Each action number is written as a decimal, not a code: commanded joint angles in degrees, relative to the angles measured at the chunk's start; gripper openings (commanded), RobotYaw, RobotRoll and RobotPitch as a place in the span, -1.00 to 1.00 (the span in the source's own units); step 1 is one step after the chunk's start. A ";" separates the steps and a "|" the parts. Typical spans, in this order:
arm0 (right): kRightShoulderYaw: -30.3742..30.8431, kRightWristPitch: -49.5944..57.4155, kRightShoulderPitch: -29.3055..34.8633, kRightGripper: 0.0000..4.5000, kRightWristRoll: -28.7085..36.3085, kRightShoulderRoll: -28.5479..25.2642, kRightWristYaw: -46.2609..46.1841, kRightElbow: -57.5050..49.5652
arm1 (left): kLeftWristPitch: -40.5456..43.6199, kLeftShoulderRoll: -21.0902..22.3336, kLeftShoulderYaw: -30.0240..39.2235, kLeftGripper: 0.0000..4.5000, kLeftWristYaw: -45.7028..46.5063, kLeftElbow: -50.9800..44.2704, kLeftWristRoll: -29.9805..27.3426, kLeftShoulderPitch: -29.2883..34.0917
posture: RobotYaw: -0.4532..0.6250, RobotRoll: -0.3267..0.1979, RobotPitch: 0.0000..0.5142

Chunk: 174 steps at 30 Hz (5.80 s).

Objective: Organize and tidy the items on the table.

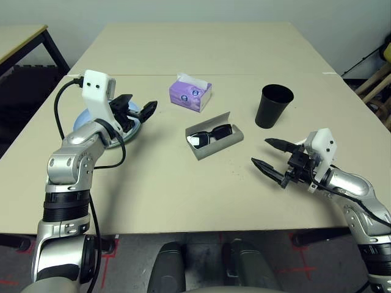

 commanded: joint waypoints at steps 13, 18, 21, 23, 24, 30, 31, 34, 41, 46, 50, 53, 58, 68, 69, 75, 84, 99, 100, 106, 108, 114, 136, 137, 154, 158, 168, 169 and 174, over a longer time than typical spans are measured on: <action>0.12 -1.30 -0.24 0.98 0.37 -0.46 0.30 0.13 | -7.15 -2.73 -7.96 1.00 -6.62 6.72 6.65 -2.53 | -0.09 0.25 -0.75; 0.02 -0.66 -0.78 1.00 0.57 -0.65 0.19 -0.46 | -11.99 -3.57 -9.84 0.20 -8.09 8.15 9.24 -2.26 | -0.09 0.25 -0.75; -0.22 -0.31 -0.93 1.00 0.97 -0.66 0.12 -0.80 | -13.61 -3.80 -10.88 -0.31 -8.42 8.47 10.89 -2.34 | -0.10 0.25 -0.75; -0.30 -0.33 -1.05 1.00 1.11 -0.68 0.17 -0.85 | -15.11 -3.73 -11.57 -0.70 -8.32 8.81 12.32 -2.30 | -0.10 0.25 -0.74; -0.41 -0.17 -1.09 1.00 1.29 -0.68 0.09 -0.88 | -15.96 -3.62 -11.95 -0.87 -8.33 9.02 13.09 -2.29 | -0.10 0.25 -0.74; -0.74 -0.43 -0.96 1.00 2.04 -0.73 0.22 -0.82 | -19.79 -3.68 -13.04 -0.99 -8.84 9.75 15.91 -2.03 | -0.10 0.25 -0.74; -0.81 -0.54 -0.97 1.00 2.25 -0.65 0.16 -0.75 | -19.95 -3.88 -13.05 -0.99 -8.83 9.75 16.08 -1.99 | -0.10 0.25 -0.74; -0.86 -0.88 -0.85 1.00 2.53 -0.63 0.15 -0.52 | -20.43 -4.28 -13.41 -0.99 -9.05 9.50 16.46 -1.95 | -0.10 0.25 -0.74; -1.23 -1.57 -0.56 1.00 3.52 -0.15 0.16 -0.35 | -21.04 -5.65 -14.13 -0.99 -8.87 10.16 17.82 -2.23 | -0.10 0.25 -0.74; -1.58 -2.16 -0.06 1.00 4.74 0.20 0.13 -1.03 | -22.41 -6.32 -15.25 -0.99 -8.85 9.09 19.32 -1.29 | -0.12 0.25 -0.71; -1.51 -1.97 0.25 1.00 5.16 0.10 -0.09 -1.47 | -23.10 -6.89 -16.14 -0.99 -8.54 8.77 20.37 -0.57 | -0.12 0.25 -0.70; -1.50 -1.85 0.60 1.00 5.33 0.07 -0.24 -1.87 | -23.23 -7.29 -16.53 -0.99 -8.58 8.43 20.90 -0.08 | -0.13 0.25 -0.70; -1.45 -1.65 1.17 1.00 5.36 -0.01 -0.32 -2.43 | -24.10 -7.88 -17.35 -0.99 -8.67 8.83 22.03 0.47 | -0.13 0.25 -0.68; -1.45 -1.14 1.96 1.00 5.58 -0.29 -0.55 -3.65 | -25.77 -8.88 -18.30 -0.99 -7.86 10.92 23.97 0.38 | -0.16 0.25 -0.67; -1.47 -1.14 2.11 1.00 5.62 -0.34 -0.57 -3.79 | -25.88 -9.00 -18.29 -0.99 -7.80 11.17 24.11 0.33 | -0.16 0.25 -0.67; -1.56 -1.27 2.65 1.00 5.69 -0.57 -0.78 -4.24 | -26.05 -9.53 -18.16 -0.99 -7.87 11.99 24.75 -0.25 | -0.17 0.25 -0.67; -1.30 -1.37 2.89 1.00 5.65 -0.70 -0.58 -4.28 | -23.75 -9.34 -15.60 -0.99 -7.19 11.98 23.30 -2.79 | -0.16 0.25 -0.67; -1.36 -1.78 2.82 1.00 5.55 -0.84 -0.31 -3.89 | -23.42 -9.80 -16.52 -0.99 -6.07 14.90 25.80 -3.38 | -0.18 0.25 -0.65; -1.45 -1.80 2.90 1.00 5.57 -0.90 -0.28 -3.92 | -23.47 -9.91 -16.76 -0.99 -6.00 15.02 26.07 -3.39 | -0.18 0.25 -0.63; -1.80 -2.15 3.72 1.00 5.70 -1.29 0.11 -4.21 | -23.89 -9.78 -18.05 -0.99 -6.07 16.28 27.82 -3.33 | -0.19 0.25 -0.60; -1.87 -2.17 3.80 1.00 5.76 -1.39 0.17 -4.22 | -23.83 -9.61 -18.45 -0.99 -6.38 16.28 28.06 -3.15 | -0.19 0.25 -0.60; -1.91 -2.34 3.90 1.00 5.53 -1.44 0.42 -3.74 | -22.22 -9.35 -20.05 -0.99 -9.23 12.24 27.83 -0.99 | -0.19 0.25 -0.59; -1.53 -2.57 2.86 1.00 5.08 -0.99 0.06 -2.44 | -11.24 -8.50 -22.53 -0.99 -13.33 -6.17 26.46 8.42 | -0.17 0.25 -0.60; -1.52 -2.56 2.83 1.00 5.08 -0.97 0.03 -2.46 | -11.28 -8.38 -22.50 -0.99 -13.22 -5.91 26.57 8.62 | -0.17 0.25 -0.60; -1.28 -1.83 2.06 1.00 5.01 -0.96 -0.73 -3.08 | -12.03 -8.52 -20.71 -0.99 -12.49 -2.75 25.23 8.70 | -0.17 0.25 -0.61; -1.15 -1.60 1.79 1.00 5.03 -1.02 -0.88 -3.03 | -6.80 -8.53 -15.77 -0.99 -15.77 -7.52 17.41 6.82 | -0.16 0.25 -0.63; -0.91 -1.78 1.24 1.00 4.68 -1.23 -0.48 -2.32 | 0.79 -4.59 -3.30 0.48 -19.16 -12.96 2.43 1.58 | -0.13 0.25 -0.68; -0.87 -1.85 1.11 1.00 4.61 -1.22 -0.42 -2.13 | 0.42 -4.04 -2.85 0.65 -19.32 -12.85 2.02 1.66 | -0.13 0.25 -0.69; -0.94 -2.33 -0.37 1.00 4.26 -1.33 0.22 -0.41 | 0.01 -0.54 -0.29 0.98 -22.50 -15.81 -2.52 5.01 | -0.11 0.25 -0.71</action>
